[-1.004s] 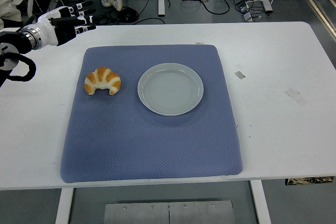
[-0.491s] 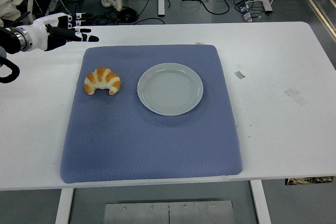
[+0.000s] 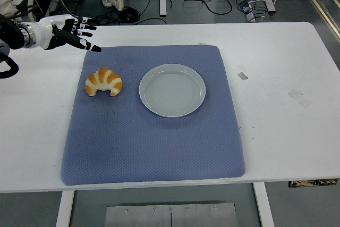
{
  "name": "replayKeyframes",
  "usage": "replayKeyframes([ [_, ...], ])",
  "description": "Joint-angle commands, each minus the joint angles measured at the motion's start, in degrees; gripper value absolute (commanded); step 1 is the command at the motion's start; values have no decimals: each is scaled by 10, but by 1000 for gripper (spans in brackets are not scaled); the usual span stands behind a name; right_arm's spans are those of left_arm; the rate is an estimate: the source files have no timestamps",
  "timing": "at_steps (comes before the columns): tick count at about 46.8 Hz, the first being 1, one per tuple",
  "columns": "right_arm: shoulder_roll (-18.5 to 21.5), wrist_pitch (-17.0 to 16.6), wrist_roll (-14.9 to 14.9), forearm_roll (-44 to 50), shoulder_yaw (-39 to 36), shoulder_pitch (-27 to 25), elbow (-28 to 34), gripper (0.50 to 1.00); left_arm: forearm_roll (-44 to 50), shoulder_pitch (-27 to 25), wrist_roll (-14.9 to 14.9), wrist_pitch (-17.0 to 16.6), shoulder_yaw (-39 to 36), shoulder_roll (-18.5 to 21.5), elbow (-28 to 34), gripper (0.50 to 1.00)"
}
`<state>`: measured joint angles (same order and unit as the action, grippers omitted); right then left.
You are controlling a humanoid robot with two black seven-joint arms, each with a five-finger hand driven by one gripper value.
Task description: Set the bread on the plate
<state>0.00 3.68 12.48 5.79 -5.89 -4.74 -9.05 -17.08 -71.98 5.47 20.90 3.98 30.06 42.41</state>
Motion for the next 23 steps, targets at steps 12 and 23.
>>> replayKeyframes([
  [12,0,0,0,0,0,0,0,1000,-1,-33,2,29,-99,1,2,989],
  [23,0,0,0,0,0,0,0,1000,-8,-41,8,-17,-159,-1,4,989],
])
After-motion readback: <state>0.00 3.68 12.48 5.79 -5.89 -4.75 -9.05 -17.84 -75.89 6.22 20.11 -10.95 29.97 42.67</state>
